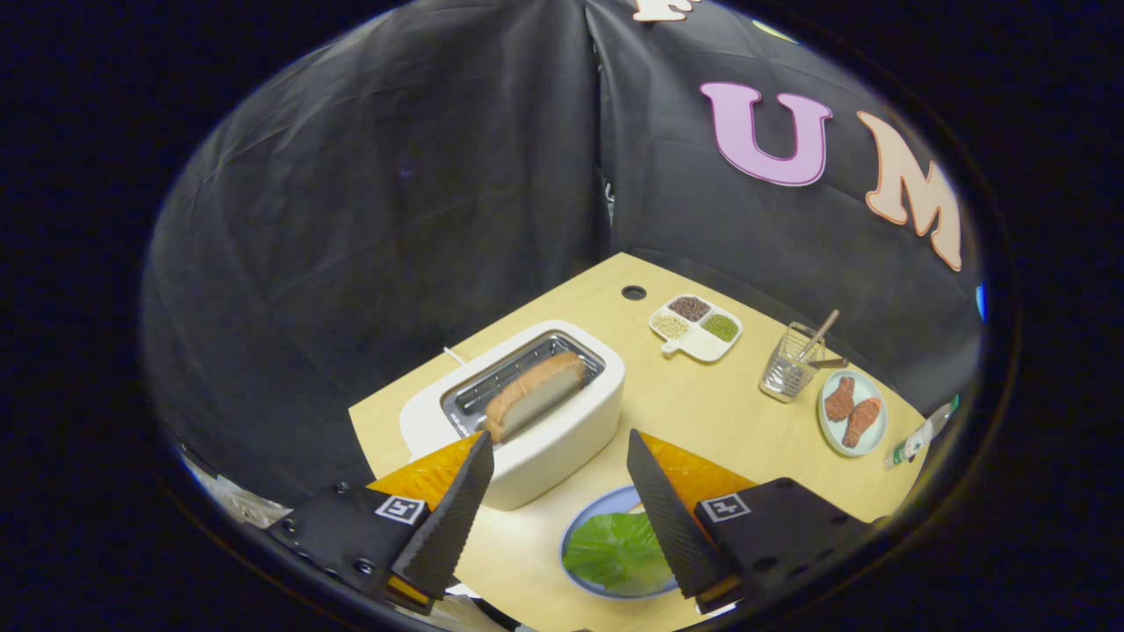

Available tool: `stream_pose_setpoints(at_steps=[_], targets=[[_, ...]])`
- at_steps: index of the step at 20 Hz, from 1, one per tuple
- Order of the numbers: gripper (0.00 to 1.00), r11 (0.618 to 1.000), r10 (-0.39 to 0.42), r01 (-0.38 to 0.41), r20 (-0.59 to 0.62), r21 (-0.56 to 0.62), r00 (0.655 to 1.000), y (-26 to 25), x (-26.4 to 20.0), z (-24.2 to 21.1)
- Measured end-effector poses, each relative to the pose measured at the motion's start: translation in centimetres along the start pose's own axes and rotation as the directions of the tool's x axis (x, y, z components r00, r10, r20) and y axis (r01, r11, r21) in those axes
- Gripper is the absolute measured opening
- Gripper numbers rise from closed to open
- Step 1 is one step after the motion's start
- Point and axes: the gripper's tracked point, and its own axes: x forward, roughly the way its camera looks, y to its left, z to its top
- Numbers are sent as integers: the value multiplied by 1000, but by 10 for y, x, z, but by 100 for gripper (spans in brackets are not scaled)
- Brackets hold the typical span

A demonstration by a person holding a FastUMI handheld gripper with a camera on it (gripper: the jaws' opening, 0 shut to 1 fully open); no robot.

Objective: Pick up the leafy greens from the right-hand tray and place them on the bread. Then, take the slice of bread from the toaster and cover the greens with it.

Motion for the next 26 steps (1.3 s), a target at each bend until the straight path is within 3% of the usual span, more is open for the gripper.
stream_pose_setpoints(at_steps=[7,17,19,25,26], targets=[[98,999,17,-17,-5,43,1000,13,30,31],[94,993,7,0,-57,119,998,10,76,25],[90,991,16,-6,-70,133,997,11,81,22],[64,989,4,9,-89,146,996,13,87,20],[50,987,-8,21,-80,160,997,8,85,22]])
